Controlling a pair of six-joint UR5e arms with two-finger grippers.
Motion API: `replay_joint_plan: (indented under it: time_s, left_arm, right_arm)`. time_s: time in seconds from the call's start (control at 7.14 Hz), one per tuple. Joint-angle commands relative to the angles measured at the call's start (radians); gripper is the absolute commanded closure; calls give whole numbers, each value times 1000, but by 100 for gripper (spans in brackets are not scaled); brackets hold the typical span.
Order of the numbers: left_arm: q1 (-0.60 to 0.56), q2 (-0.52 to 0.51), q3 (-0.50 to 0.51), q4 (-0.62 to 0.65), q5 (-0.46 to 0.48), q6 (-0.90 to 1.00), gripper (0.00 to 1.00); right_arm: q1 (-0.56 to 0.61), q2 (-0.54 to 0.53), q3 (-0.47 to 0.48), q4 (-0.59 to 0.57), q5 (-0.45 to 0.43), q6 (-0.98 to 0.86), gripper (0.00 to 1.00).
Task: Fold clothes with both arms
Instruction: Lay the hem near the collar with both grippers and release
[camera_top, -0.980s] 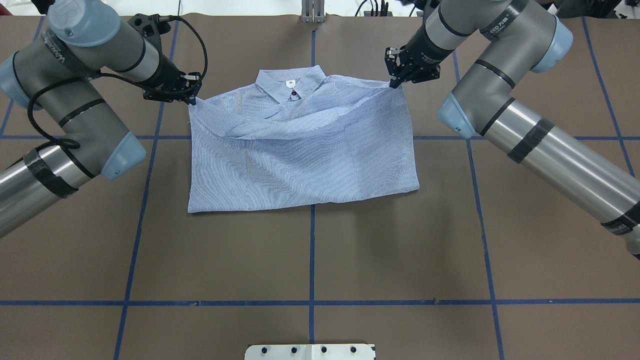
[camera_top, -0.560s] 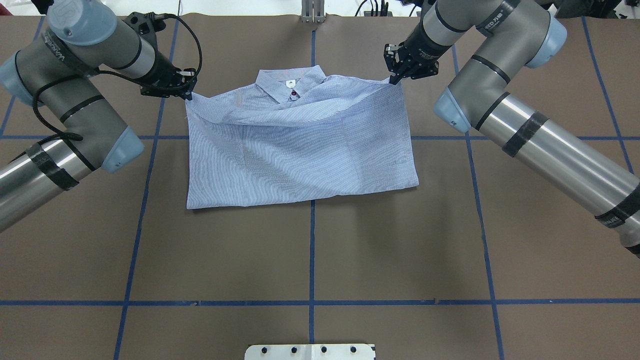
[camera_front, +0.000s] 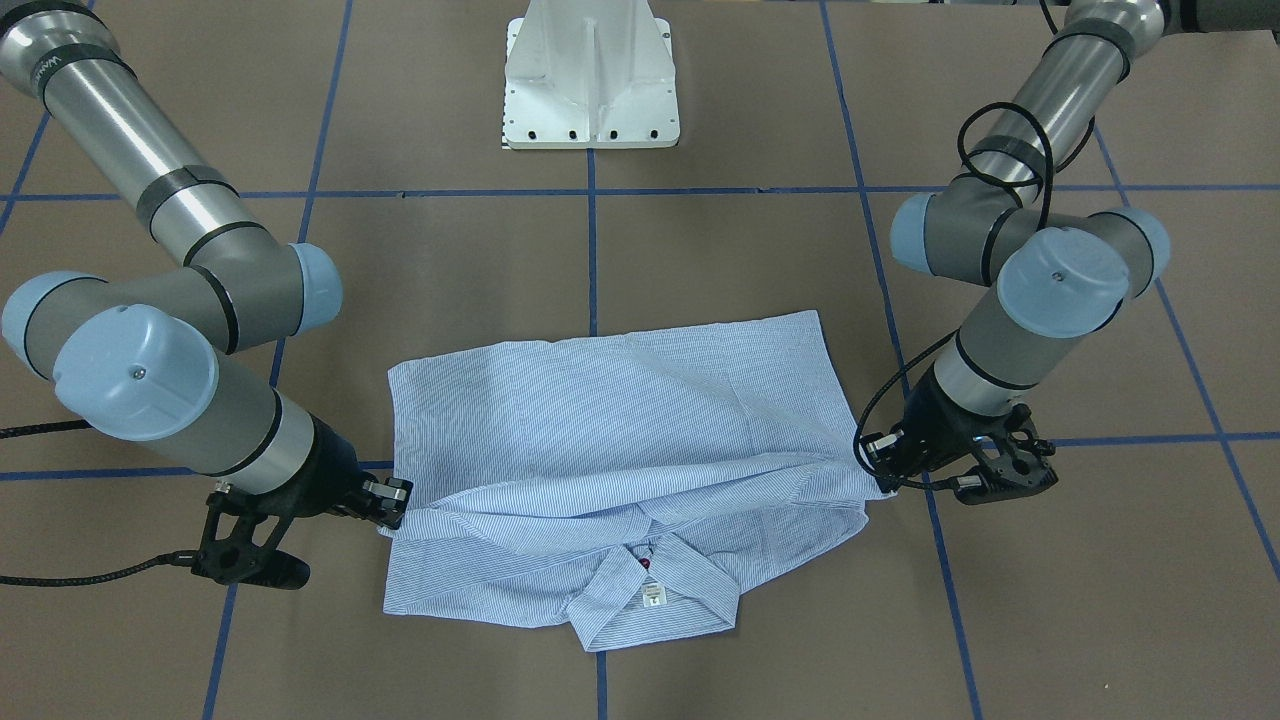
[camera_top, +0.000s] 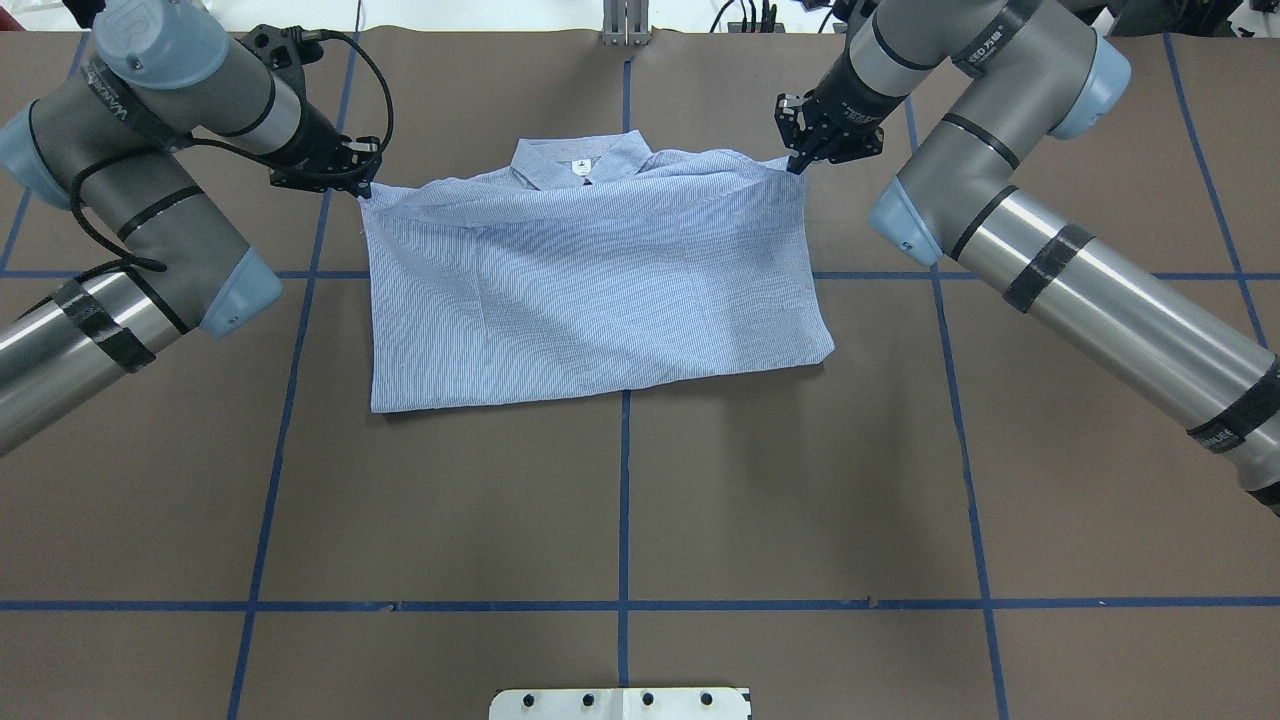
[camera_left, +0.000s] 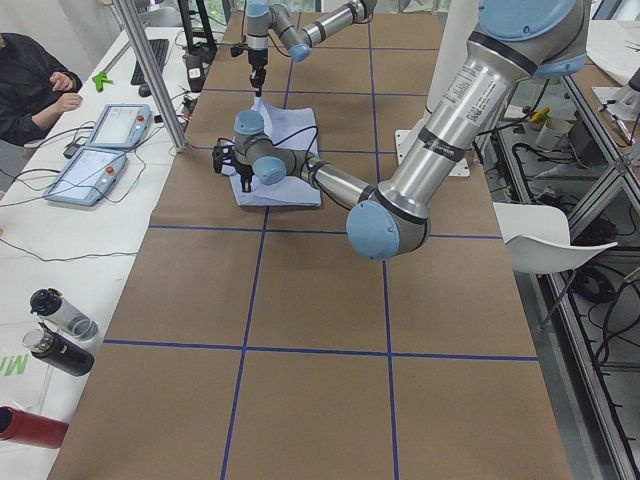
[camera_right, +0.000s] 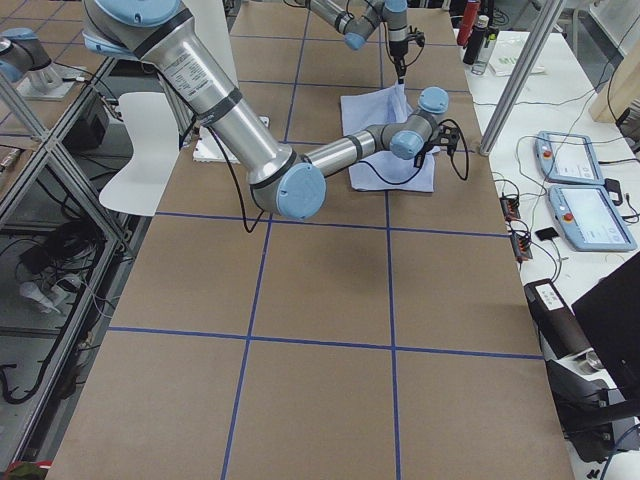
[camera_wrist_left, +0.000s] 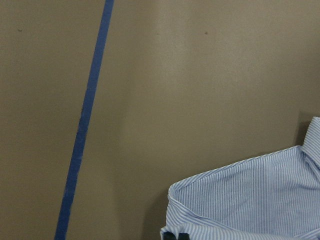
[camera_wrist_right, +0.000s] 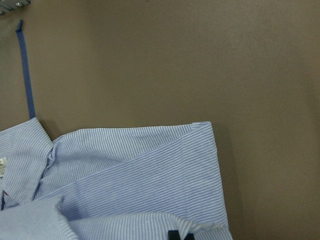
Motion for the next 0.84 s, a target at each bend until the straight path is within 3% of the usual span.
replay_joint_plan:
  time_s: [0.0, 0.7]
  left_arm:
    - [-1, -2, 3, 0, 0, 3, 100]
    - [0, -14, 19, -2, 0, 18, 100]
  right_arm:
    - [0, 0, -4, 1, 1, 0, 100]
    - [0, 0, -16, 1, 1, 1, 100]
